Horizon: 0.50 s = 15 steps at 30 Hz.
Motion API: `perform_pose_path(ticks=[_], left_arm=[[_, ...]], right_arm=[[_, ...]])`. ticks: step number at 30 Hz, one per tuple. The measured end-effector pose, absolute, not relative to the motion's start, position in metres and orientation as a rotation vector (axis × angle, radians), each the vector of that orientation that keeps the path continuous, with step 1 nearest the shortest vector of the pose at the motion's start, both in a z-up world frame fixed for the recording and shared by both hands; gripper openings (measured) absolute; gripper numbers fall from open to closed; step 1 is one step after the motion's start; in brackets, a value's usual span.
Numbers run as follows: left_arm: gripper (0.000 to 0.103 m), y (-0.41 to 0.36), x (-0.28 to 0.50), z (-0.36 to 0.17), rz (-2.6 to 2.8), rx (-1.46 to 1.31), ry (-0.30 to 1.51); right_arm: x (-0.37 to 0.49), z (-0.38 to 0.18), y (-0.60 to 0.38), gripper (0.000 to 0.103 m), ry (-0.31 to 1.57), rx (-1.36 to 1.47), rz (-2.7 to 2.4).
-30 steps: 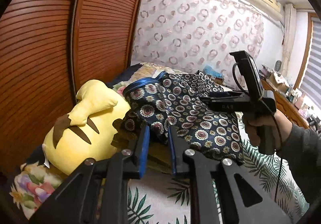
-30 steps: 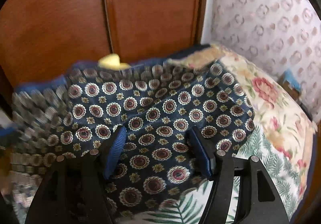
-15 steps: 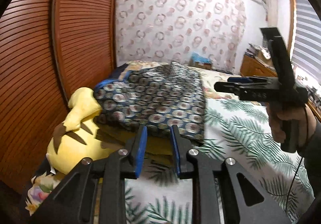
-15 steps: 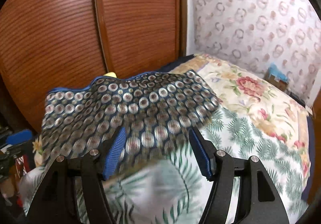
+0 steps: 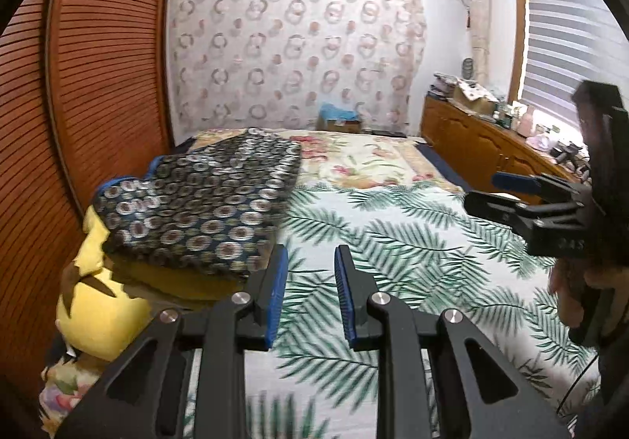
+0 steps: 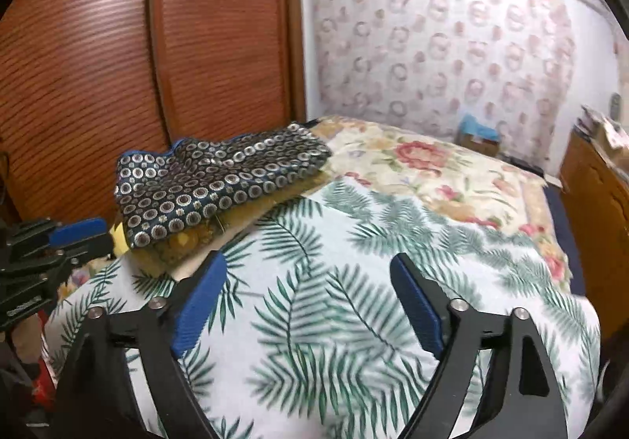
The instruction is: Fold small clothes
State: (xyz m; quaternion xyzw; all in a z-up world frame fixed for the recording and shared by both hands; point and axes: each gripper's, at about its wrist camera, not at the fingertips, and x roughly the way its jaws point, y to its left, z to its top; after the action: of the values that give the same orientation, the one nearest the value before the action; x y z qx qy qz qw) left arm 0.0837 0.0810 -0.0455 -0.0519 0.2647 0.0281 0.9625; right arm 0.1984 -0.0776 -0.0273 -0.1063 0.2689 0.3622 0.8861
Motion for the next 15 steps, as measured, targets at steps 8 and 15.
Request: perform_pose_path(ticks=[8,15], left_arm=[[0.024,0.047,0.085,-0.043,0.026,-0.066,0.552],[0.024,0.027,0.086,-0.030,0.006,-0.049,0.535]], right_arm=[[0.164,-0.022,-0.140,0.090,0.529,-0.146,0.606],[0.145,-0.016,-0.182,0.090,0.513,-0.105,0.493]])
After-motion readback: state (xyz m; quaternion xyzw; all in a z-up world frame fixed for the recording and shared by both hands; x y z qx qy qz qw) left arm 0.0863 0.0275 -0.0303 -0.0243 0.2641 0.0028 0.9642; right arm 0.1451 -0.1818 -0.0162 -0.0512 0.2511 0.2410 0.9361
